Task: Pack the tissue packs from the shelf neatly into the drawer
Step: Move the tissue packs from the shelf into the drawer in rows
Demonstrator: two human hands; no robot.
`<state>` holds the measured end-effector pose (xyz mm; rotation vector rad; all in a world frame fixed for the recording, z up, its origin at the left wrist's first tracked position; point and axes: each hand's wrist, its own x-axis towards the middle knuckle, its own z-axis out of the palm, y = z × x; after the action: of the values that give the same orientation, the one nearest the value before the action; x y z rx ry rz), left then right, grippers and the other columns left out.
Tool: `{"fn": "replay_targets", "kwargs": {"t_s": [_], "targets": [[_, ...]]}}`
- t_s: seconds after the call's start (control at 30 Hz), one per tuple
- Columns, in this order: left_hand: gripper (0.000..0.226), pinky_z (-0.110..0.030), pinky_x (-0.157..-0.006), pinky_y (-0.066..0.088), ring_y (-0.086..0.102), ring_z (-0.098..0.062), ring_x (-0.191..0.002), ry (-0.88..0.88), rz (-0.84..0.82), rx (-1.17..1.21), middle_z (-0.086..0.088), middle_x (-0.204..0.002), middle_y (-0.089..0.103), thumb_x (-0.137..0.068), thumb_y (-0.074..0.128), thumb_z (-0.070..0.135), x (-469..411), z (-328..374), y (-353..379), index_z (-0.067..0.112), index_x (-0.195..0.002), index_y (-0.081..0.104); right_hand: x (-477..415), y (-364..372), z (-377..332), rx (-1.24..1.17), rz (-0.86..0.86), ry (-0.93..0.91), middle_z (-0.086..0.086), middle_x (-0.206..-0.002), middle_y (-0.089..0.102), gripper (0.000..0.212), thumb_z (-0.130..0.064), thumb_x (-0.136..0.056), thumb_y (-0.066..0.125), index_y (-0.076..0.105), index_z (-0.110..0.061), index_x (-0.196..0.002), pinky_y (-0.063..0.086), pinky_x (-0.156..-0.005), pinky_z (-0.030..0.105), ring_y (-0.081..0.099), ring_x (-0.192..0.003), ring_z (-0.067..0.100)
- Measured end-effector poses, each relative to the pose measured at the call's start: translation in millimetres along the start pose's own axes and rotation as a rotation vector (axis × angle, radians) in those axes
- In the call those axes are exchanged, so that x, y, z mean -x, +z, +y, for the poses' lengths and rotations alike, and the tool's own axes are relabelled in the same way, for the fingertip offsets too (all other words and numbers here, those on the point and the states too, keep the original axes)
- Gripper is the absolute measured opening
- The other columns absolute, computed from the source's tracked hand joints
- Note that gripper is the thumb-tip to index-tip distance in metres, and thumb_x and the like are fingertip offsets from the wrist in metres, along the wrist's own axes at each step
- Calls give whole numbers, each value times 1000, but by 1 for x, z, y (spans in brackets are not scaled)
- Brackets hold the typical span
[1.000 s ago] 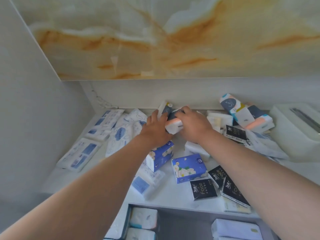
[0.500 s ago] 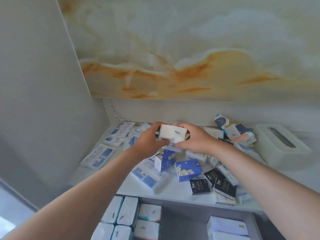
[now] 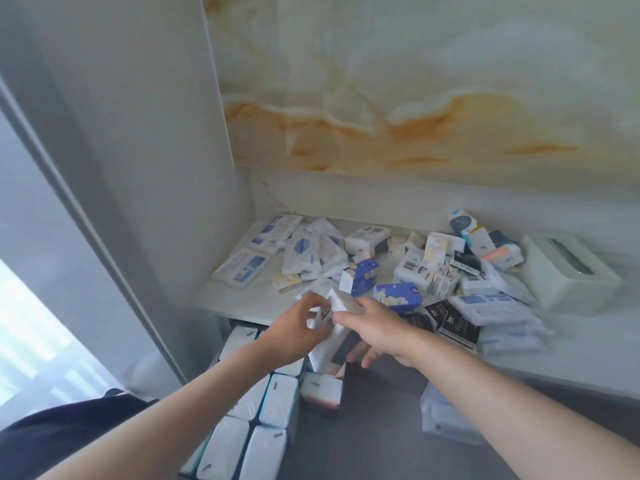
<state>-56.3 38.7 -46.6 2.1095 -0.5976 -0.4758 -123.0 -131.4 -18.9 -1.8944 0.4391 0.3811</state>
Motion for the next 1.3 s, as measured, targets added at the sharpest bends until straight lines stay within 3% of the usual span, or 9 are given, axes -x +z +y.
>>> {"fn": "replay_targets", "kwargs": {"t_s": [0.13, 0.23, 0.33, 0.47, 0.6, 0.73, 0.9, 1.13, 1.3], "targets": [[74, -29, -75, 52, 62, -11, -95, -117, -205, -101, 13, -107, 61, -66, 80, 47, 28, -11, 5, 32, -124, 38, 10, 29, 11, -32, -153, 23, 12, -103, 68, 42, -40, -92, 59, 42, -22, -127, 56, -63, 39, 73, -76, 27], [62, -30, -69, 53, 64, -12, -82, -74, -108, -243, 9, -93, 63, -63, 80, 48, 34, -16, 9, 27, -109, 45, 14, 46, 16, 51, -150, 23, 6, -100, 67, 33, -22, -91, 50, 41, -26, -122, 58, -76, 42, 72, -84, 21], [52, -31, -77, 53, 58, -11, -85, -54, -79, -298, 5, -101, 55, -62, 80, 45, 32, -31, 6, 24, -102, 53, 13, 52, 24, 264, -101, 16, 3, -103, 69, 53, -17, -82, 50, 39, -29, -133, 58, -66, 35, 74, -86, 22], [46, -40, -80, 60, 68, -13, -87, -145, -121, 10, 4, -98, 68, -66, 82, 27, 32, -41, 3, 26, -105, 57, 9, 41, 34, 728, 33, -113, -1, -117, 50, 74, -31, -74, 62, 30, -41, -140, 53, -83, 35, 60, -99, 22], [55, -37, -85, 59, 68, -13, -94, -126, -179, 159, 3, -103, 68, -68, 82, 12, 31, -41, 12, 28, -113, 55, 2, 39, 39, 752, 34, -131, -2, -120, 42, 72, -34, -73, 68, 36, -36, -137, 49, -83, 33, 56, -104, 23], [55, -28, -75, 50, 61, -18, -95, -75, -326, -227, 3, -106, 60, -74, 70, 20, 28, -49, 25, 27, -122, 45, -2, 42, 53, 767, -97, -18, -5, -115, 54, 60, -38, -73, 69, 47, -25, -127, 45, -65, 26, 56, -96, 16], [47, -34, -98, 38, 48, -20, -113, 144, -396, -813, 3, -113, 56, -73, 66, 41, 25, -81, 50, 29, -117, 56, -13, 73, 93, 838, -143, 14, 0, -106, 62, 52, -56, -72, 71, 55, -21, -107, 57, -75, 36, 65, -89, 21], [63, -36, -118, 18, 24, -23, -139, 238, -214, -861, 1, -143, 39, -80, 64, 53, 32, -115, 58, 27, -135, 47, -39, 109, 138, 920, 84, -131, 5, -130, 38, 39, -38, -86, 65, 54, -17, -117, 48, -74, 35, 61, -100, 29], [55, -39, -119, 11, 17, -28, -143, 261, -214, -1057, -4, -151, 34, -85, 66, 33, 31, -123, 59, 22, -137, 50, -42, 125, 149, 994, 174, -149, 9, -142, 24, 50, -28, -86, 66, 43, -15, -128, 49, -81, 38, 53, -112, 29]]}}
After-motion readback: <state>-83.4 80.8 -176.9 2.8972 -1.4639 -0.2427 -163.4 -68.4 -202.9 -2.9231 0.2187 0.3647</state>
